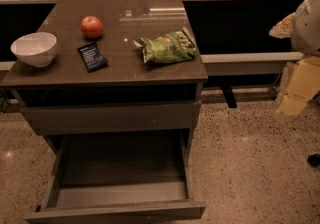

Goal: Close middle drawer

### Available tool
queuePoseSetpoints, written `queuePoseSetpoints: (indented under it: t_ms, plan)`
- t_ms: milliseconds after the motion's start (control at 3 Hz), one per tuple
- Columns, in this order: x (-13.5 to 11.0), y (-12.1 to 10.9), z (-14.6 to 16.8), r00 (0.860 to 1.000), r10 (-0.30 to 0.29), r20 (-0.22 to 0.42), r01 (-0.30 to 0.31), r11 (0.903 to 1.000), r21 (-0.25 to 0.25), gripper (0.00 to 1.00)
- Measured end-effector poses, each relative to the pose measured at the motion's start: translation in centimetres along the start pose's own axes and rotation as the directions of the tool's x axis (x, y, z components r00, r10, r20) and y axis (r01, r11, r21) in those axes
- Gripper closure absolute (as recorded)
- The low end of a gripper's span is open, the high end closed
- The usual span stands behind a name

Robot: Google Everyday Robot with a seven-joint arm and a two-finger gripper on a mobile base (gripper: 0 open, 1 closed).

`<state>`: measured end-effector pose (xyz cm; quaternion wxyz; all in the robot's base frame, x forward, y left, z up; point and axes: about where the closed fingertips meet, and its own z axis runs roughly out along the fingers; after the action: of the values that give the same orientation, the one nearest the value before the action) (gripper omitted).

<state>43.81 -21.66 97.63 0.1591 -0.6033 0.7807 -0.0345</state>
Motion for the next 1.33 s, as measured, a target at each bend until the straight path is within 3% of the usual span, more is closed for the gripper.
queuePoseSetpoints:
  t_ms: [333,667,1000,1333]
  plan:
    - [0.0,0.0,0.0,1.0,0.0,0.0,0.0,1.0,0.0,0.0]
    - [-1.0,-0.6,6.2,0.995,-0.096,0.014,0.097,0.9927,-0.071,0.0]
    - [0.1,1.9,14.1,0.991,-0.111,0.069,0.119,0.983,-0.14,0.0]
    - [0.4,4.8,18.6,0.973,-0.226,0.046,0.23,0.9688,-0.093,0.0]
